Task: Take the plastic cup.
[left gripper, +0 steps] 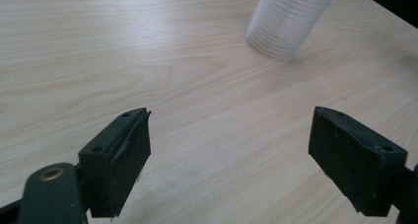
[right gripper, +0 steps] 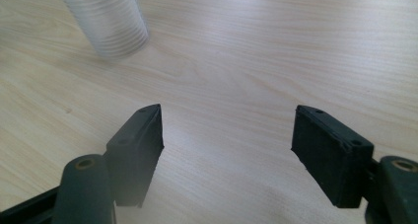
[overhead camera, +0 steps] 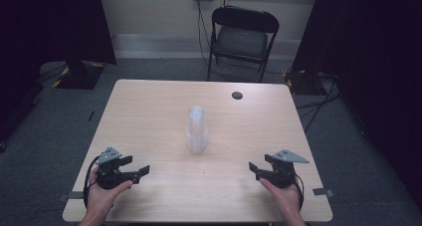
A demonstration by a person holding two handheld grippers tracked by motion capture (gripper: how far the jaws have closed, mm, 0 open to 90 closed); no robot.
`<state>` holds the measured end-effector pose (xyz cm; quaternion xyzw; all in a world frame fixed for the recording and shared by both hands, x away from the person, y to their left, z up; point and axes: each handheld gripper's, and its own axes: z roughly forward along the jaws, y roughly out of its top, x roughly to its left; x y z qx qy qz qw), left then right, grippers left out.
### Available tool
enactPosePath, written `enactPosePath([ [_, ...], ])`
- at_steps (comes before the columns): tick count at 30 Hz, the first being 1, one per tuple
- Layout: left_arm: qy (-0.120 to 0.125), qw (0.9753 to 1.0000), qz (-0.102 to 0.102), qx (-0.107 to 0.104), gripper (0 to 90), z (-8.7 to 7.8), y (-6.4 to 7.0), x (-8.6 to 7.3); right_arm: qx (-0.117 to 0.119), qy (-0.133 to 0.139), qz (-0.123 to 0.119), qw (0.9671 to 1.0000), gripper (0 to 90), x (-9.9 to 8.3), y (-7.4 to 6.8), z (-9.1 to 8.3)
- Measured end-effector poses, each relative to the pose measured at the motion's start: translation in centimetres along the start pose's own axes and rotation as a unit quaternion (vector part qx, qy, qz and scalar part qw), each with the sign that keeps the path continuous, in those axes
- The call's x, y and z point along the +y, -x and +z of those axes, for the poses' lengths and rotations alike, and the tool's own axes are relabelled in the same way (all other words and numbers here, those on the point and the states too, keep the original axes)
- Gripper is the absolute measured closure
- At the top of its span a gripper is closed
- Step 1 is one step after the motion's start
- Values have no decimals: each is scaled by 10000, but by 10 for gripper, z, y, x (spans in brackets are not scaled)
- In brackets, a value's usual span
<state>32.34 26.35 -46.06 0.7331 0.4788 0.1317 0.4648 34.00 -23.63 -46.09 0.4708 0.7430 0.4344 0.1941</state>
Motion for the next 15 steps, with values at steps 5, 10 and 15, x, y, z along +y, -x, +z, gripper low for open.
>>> enactPosePath([
  [5,63,10000,17,-27,189,1,0,2,44,25,17,10000,275,0,1,2],
  [10,454,9988,175,29,193,-3,1,5,142,-59,90,9998,267,-2,3,6],
  [15,579,9979,276,10,216,-4,6,7,157,-54,40,9999,267,0,1,6],
])
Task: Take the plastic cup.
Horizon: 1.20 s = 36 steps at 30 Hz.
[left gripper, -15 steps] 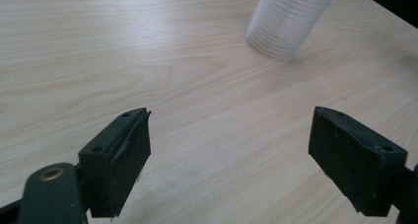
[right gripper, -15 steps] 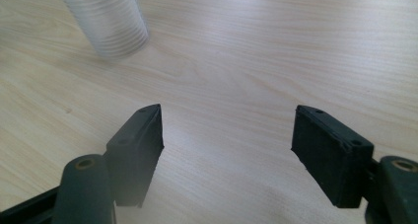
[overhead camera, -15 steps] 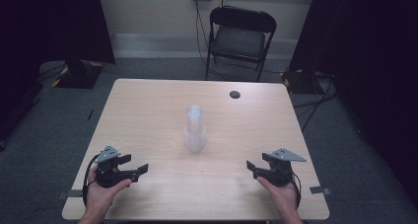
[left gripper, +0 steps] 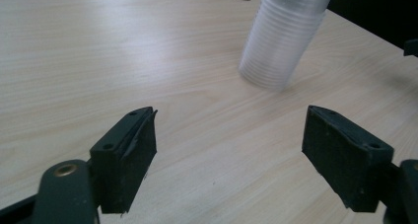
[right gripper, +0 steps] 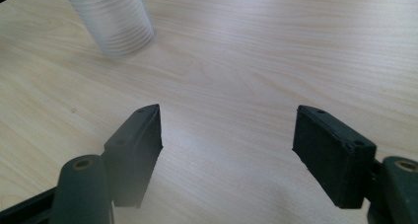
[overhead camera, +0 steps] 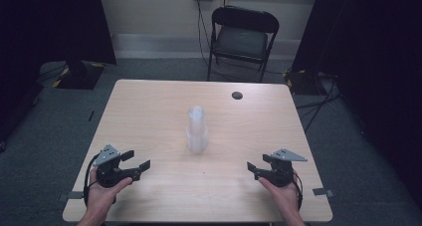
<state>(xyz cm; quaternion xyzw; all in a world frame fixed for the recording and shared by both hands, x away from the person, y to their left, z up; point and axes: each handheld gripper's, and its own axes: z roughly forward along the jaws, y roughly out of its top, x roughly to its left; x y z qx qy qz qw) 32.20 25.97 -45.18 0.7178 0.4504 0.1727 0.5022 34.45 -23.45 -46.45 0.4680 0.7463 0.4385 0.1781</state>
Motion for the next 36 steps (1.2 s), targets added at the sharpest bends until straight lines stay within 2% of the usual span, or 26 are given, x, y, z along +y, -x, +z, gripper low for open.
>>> enactPosePath([
  [6,134,9998,128,-12,246,0,8,12,73,-50,45,10000,264,-2,-2,-1],
  [7,209,9994,270,-10,249,2,11,15,48,-41,22,10000,264,-1,-2,-1],
  [8,209,9994,270,-10,249,2,11,15,33,6,-5,10000,264,0,-2,-2],
  [9,250,9990,349,-138,248,6,12,17,54,21,15,10000,264,0,-2,-2],
  [10,250,9990,349,-138,248,6,12,17,54,21,15,10000,264,0,-2,-2],
  [11,155,9992,285,-255,244,9,11,18,69,51,45,10000,264,1,-2,-2],
  [12,155,9992,285,-255,245,9,11,18,69,51,45,10000,264,1,-2,-2],
  [13,120,9991,235,-342,244,13,12,19,71,48,66,9999,264,1,-1,-2],
  [16,51,9990,202,-387,240,14,13,23,63,69,84,9999,264,1,0,-1],
  [17,14,9987,99,-494,239,16,14,28,62,85,86,9999,264,1,0,-2],
  [21,-89,9984,242,-509,233,18,19,35,81,106,53,9999,265,2,-1,-1],
  [23,-163,9980,216,-575,172,18,19,37,71,94,44,9999,264,2,-1,0],
  [25,-72,9966,234,-791,172,20,23,46,54,81,33,9999,264,2,-1,0],
  [27,57,9961,98,-878,163,22,25,53,59,85,46,9999,265,2,-1,-1],
  [30,98,9952,96,-968,161,24,25,61,42,83,54,9999,265,2,0,-1],
  [31,79,9949,218,-983,165,27,26,67,77,125,81,9999,265,2,1,-2],
  [32,79,9949,218,-983,178,27,26,67,77,125,81,9999,265,2,1,-2],
  [33,-2,9942,413,-993,178,28,26,69,107,155,120,9998,265,2,1,-3],
  [34,28,9937,542,-981,202,29,27,71,127,158,158,9997,265,2,2,-3],
  [36,-16,9937,536,-987,222,32,28,75,110,166,144,9997,265,2,2,-3],
])
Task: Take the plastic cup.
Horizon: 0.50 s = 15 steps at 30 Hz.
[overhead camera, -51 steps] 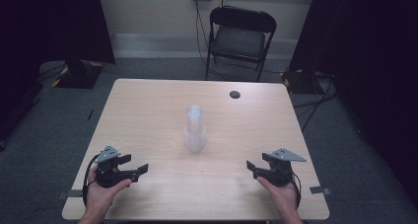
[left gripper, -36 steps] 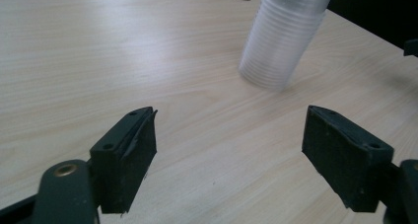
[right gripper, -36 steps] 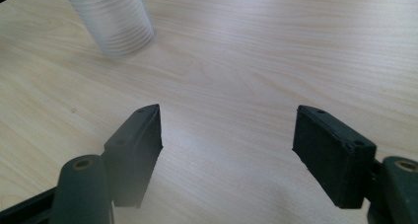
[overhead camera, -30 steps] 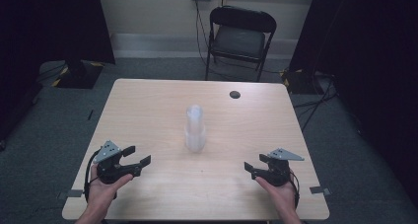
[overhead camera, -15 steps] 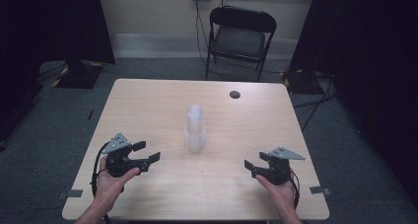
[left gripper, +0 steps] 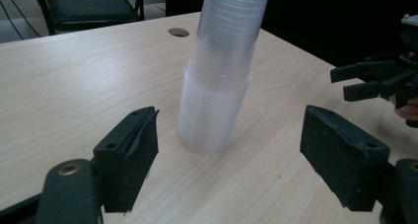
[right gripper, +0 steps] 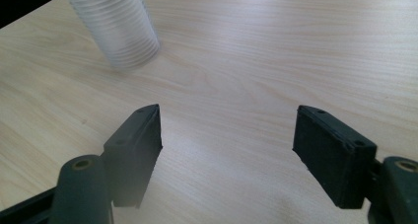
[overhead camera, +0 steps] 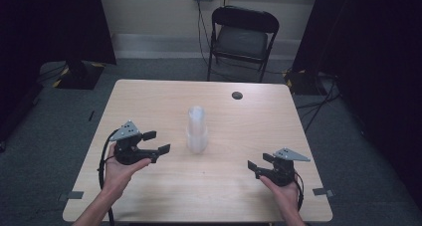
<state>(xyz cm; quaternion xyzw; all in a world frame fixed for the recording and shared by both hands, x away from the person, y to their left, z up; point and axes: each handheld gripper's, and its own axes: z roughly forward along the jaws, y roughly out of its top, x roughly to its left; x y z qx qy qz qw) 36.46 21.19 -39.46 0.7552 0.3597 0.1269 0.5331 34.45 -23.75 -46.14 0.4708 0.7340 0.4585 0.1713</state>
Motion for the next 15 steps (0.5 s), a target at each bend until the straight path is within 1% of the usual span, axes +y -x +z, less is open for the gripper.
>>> enactPosePath([
  [1,5,10000,79,19,226,4,0,3,19,-19,4,10000,265,0,0,1],
  [3,16,10000,47,-13,231,6,0,5,19,-42,0,10000,265,0,0,1],
  [5,61,9999,83,-67,230,12,1,9,53,-67,-36,10000,267,-1,-2,2],
  [6,61,9999,83,-67,230,12,1,9,63,-76,-58,9999,267,-1,-3,2],
  [7,88,9999,35,-138,230,16,1,11,66,-93,-73,9999,269,-1,-4,2],
  [11,71,9998,35,-163,224,23,1,17,86,-138,-142,9998,269,-1,-6,3],
  [12,56,9998,4,-176,224,24,1,20,97,-145,-162,9997,269,-1,-7,4],
  [13,108,9997,-65,-201,207,26,2,24,117,-173,-179,9996,284,-1,-8,4],
  [15,106,9997,-59,-224,202,28,4,26,131,-170,-210,9995,285,-1,-8,4],
])
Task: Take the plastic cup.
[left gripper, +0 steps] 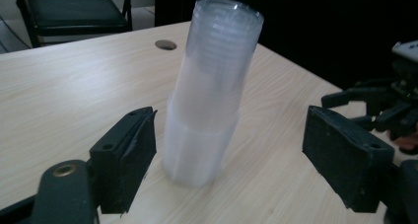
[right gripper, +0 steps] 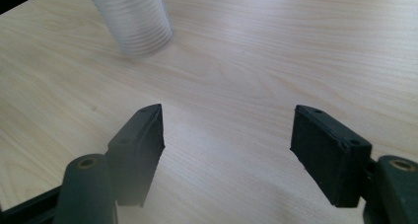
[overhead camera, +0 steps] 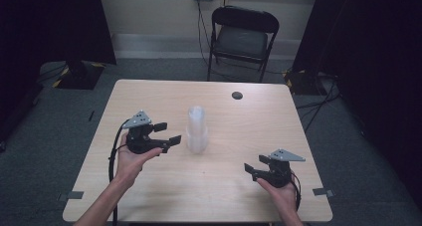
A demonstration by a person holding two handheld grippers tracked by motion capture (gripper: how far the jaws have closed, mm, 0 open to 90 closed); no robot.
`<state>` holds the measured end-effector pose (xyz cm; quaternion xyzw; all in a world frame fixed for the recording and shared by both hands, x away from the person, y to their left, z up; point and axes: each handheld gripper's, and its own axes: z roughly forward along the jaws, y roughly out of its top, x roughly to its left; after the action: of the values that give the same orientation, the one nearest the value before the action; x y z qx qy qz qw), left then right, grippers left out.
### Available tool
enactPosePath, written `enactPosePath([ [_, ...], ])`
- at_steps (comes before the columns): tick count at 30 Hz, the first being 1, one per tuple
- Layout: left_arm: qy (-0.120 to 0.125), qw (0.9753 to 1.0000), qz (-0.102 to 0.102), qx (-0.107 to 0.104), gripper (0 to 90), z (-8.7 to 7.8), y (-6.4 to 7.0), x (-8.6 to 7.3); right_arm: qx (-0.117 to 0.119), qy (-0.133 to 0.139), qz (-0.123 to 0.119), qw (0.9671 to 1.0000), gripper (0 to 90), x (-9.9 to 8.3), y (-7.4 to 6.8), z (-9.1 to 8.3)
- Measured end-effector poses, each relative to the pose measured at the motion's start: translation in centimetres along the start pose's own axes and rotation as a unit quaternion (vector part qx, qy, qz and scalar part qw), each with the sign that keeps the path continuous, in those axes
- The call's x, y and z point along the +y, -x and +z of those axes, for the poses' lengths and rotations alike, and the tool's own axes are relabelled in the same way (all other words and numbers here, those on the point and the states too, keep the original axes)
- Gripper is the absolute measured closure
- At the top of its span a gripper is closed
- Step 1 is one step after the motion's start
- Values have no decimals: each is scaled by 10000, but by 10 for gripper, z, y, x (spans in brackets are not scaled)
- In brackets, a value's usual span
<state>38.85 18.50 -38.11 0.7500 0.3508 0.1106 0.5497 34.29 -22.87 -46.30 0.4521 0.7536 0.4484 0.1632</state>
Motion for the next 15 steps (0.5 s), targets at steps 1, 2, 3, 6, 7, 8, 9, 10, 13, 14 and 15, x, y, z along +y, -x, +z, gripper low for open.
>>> enactPosePath([
  [1,-9,9999,99,52,197,1,2,3,20,2,-26,10000,284,0,-1,0],
  [2,12,9999,136,51,197,3,4,5,20,2,-26,10000,284,0,-1,0],
  [3,47,9998,187,52,194,5,6,9,29,5,-31,10000,282,0,-1,0],
  [6,109,9996,262,49,193,11,7,15,102,24,47,9999,278,0,-2,-1],
  [7,109,9996,262,49,193,11,7,15,108,21,51,9999,277,0,-2,-1],
  [8,184,9996,230,36,193,15,7,17,100,26,22,9999,277,0,-2,-1],
  [9,157,9996,236,39,194,18,7,19,111,20,6,9999,277,0,-2,-1],
  [10,157,9996,236,39,199,18,7,19,128,14,-4,9999,278,0,-3,-1],
  [13,193,9995,237,32,209,25,6,23,159,-14,-33,9999,281,0,-3,0],
  [14,192,9994,290,54,209,28,6,25,171,-17,-26,9998,283,0,-3,0],
  [15,216,9993,309,51,198,30,6,26,178,-27,-43,9998,283,0,-4,0],
])
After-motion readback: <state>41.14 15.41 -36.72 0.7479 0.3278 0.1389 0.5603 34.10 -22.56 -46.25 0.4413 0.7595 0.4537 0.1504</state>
